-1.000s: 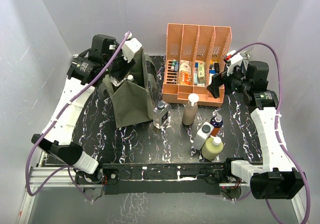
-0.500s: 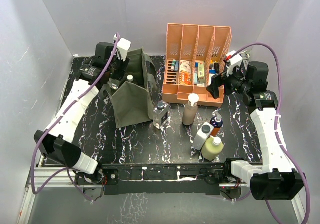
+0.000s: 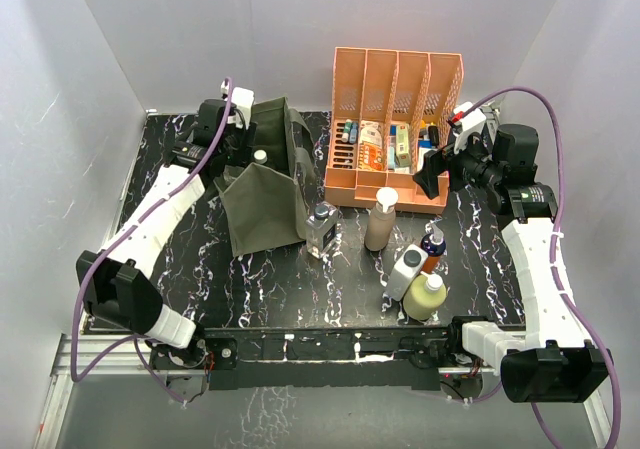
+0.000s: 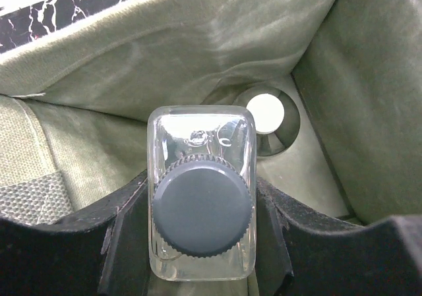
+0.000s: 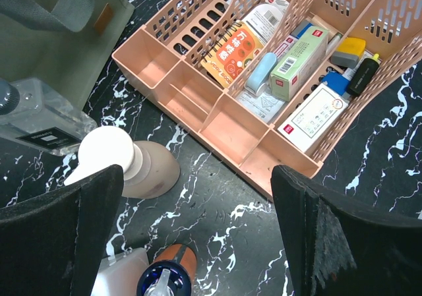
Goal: Place the personal care products into the canvas bag
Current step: Place the care product in the canvas bag.
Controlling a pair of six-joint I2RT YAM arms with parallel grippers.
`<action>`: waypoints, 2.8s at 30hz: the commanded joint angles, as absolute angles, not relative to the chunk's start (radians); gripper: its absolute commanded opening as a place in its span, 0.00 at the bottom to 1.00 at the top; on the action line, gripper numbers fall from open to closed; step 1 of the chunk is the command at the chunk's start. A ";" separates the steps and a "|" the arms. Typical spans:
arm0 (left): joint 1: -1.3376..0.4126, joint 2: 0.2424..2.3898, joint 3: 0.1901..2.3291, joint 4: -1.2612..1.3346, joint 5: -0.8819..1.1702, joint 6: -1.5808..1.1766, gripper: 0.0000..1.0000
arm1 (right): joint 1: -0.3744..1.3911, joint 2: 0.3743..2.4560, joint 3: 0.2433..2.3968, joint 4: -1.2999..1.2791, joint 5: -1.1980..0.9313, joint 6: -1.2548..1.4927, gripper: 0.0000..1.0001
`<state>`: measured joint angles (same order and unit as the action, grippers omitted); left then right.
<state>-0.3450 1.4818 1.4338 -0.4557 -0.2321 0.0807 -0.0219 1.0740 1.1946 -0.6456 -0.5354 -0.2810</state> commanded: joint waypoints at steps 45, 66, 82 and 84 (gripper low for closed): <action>-0.368 1.534 1.382 -0.177 -0.243 -0.167 0.00 | -0.025 1.042 1.169 -0.567 -0.547 -0.265 0.99; -0.368 1.571 1.330 -0.078 -0.235 -0.110 0.00 | -0.025 1.048 1.183 -0.574 -0.551 -0.267 0.99; -0.368 1.543 1.266 0.009 -0.147 -0.081 0.00 | -0.025 1.039 1.171 -0.573 -0.547 -0.268 0.99; -0.368 1.563 1.277 -0.020 -0.160 -0.076 0.00 | -0.025 1.041 1.172 -0.574 -0.547 -0.268 0.99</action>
<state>-0.3561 1.5993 1.2411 -0.1135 -0.1699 -0.0849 -0.0219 1.0718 1.1667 -0.6247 -0.5484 -0.2779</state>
